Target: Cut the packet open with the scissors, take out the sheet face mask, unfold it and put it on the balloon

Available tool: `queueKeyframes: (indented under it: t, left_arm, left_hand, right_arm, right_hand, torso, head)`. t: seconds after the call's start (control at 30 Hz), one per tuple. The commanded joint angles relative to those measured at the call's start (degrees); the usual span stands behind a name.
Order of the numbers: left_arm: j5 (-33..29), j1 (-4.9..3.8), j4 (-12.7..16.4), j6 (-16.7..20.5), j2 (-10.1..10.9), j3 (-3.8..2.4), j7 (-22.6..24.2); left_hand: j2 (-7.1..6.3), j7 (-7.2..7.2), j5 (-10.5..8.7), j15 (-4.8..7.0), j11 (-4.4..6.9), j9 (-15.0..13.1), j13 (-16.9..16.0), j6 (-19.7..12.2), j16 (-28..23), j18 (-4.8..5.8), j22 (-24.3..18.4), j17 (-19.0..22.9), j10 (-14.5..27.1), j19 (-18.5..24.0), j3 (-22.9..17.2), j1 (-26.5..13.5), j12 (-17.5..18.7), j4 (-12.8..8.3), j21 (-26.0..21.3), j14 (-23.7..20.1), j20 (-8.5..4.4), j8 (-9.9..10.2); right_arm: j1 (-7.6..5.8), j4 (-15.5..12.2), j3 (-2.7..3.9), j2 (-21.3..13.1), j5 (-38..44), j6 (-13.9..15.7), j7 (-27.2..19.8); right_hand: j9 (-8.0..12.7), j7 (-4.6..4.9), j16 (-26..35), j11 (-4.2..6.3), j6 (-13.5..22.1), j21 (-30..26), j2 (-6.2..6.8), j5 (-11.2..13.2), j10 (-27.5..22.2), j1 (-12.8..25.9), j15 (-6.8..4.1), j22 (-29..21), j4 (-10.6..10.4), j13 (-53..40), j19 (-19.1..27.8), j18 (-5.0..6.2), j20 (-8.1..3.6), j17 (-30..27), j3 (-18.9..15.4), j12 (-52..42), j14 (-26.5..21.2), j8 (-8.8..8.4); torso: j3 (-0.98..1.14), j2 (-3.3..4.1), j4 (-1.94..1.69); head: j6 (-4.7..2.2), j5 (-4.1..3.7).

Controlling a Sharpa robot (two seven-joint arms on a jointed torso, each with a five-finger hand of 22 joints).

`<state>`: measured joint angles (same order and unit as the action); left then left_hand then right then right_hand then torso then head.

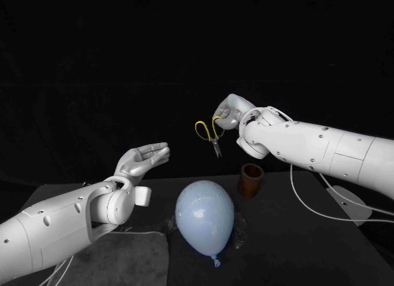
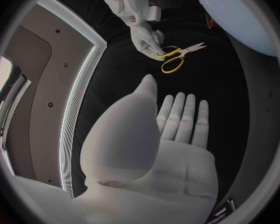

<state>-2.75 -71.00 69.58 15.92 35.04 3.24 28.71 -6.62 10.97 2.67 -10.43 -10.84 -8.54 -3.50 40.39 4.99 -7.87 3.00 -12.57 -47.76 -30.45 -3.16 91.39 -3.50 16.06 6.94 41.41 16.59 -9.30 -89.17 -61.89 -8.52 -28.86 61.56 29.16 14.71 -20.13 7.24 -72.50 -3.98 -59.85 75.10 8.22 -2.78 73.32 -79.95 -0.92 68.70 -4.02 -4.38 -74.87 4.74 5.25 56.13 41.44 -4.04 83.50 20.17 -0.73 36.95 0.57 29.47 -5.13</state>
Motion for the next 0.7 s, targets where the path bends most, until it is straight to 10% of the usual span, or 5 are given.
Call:
queueKeyframes:
  t: [0.03,0.23,0.7]
  left_arm:
    - [0.0,-0.05,-1.5,-2.3,-1.2,-0.06,-0.2]
    - [0.0,-0.05,-5.7,-3.5,-4.4,-0.08,-1.3]
    - [0.8,-0.07,-12.7,-7.1,-9.9,-0.1,-3.8]
  left_hand:
    - [0.35,1.17,0.09,0.48,0.18,0.5,0.3,-2.7,-1.2,0.25,-0.1,1.1,5.1,1.8,0.9,0.5,0.2,0.1,-0.7,-3.4,-0.28,1.0]
    - [0.42,1.16,0.09,0.75,0.4,1.5,0.7,-8.4,-1.9,-2.35,-0.3,2.8,14.7,4.0,3.4,0.8,0.8,0.4,-1.6,-8.5,-0.33,2.7]
    - [0.58,2.32,0.1,-0.04,-0.72,2.2,0.8,-12.9,-1.7,-2.3,-0.4,3.2,18.5,5.9,5.4,1.2,0.9,0.6,-2.5,-8.9,-0.04,4.0]
  right_arm:
    - [0.39,0.3,0.06,0.9,-4.6,3.2,-3.0]
    - [1.03,0.6,0.07,2.9,-6.3,4.8,-4.3]
    - [1.42,-0.8,0.11,5.5,-8.9,7.2,-6.5]
  right_hand:
    - [-0.1,0.16,-0.5,0.43,0.4,0.5,-0.7,-0.2,1.0,0.1,0.04,0.8,0.4,-0.1,-0.4,0.22,0.03,1.0,-0.1,0.1,0.0,0.17]
    - [-0.2,0.22,-0.9,0.39,0.6,1.1,-0.85,-0.2,0.9,0.2,0.06,1.7,0.5,-0.1,-1.1,0.0,0.05,1.7,0.0,0.1,0.3,0.2]
    - [-0.4,0.25,-1.2,0.37,0.8,1.4,-1.01,-0.3,1.0,0.3,0.08,2.0,0.9,-0.1,-1.3,-0.06,0.08,2.0,0.1,0.2,0.5,0.32]
  torso:
    - [-0.08,0.08,-0.22]
    - [-0.15,0.1,-0.17]
    - [0.06,0.01,0.04]
  head:
    - [-0.07,0.61]
    - [-0.4,2.04]
    - [-0.45,3.62]
